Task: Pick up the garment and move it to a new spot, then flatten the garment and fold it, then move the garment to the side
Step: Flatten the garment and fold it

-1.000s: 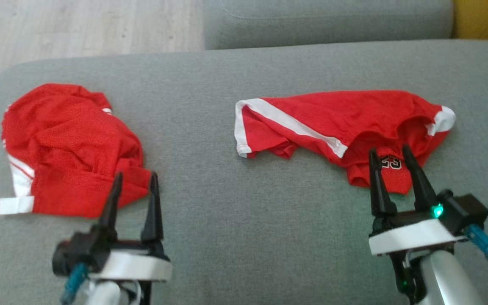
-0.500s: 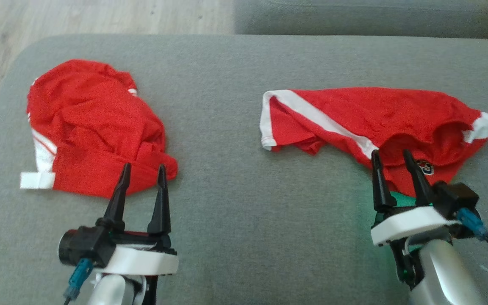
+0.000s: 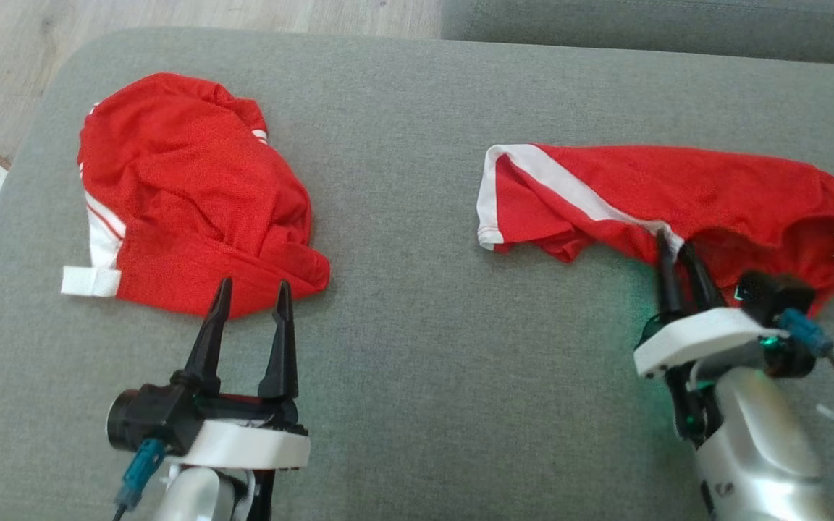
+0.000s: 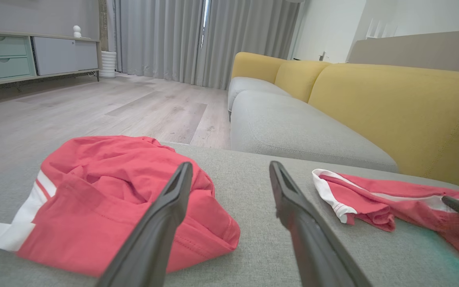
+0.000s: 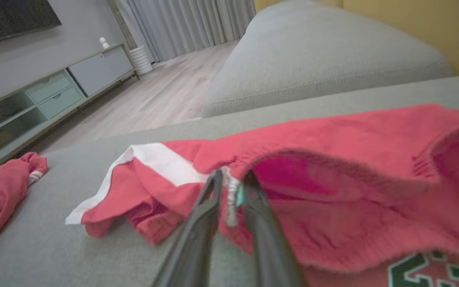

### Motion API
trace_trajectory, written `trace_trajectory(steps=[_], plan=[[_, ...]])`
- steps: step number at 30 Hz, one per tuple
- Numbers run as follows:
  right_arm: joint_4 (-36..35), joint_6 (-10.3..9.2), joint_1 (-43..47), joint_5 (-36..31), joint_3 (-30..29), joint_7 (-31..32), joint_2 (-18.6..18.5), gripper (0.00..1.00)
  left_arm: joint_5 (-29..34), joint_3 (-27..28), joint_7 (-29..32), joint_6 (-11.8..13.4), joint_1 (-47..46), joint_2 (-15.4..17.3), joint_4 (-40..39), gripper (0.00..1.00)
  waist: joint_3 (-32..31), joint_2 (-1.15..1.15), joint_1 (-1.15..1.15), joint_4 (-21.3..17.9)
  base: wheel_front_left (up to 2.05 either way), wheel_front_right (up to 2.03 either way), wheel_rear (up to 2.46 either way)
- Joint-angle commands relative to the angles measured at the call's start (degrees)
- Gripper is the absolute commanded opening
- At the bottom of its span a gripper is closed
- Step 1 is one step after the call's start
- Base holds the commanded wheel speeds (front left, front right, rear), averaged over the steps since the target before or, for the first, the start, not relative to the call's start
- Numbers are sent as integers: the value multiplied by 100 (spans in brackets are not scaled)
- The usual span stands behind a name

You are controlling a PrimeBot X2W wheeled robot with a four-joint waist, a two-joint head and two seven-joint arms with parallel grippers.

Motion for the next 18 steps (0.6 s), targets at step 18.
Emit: trace_trajectory(steps=[18], plan=[[-2963, 44, -365, -1124, -1797, -44, -28, 0, -5, 277, -46, 71, -81, -8, -180, 100, -516, 0, 0, -629, 0, 0, 0]])
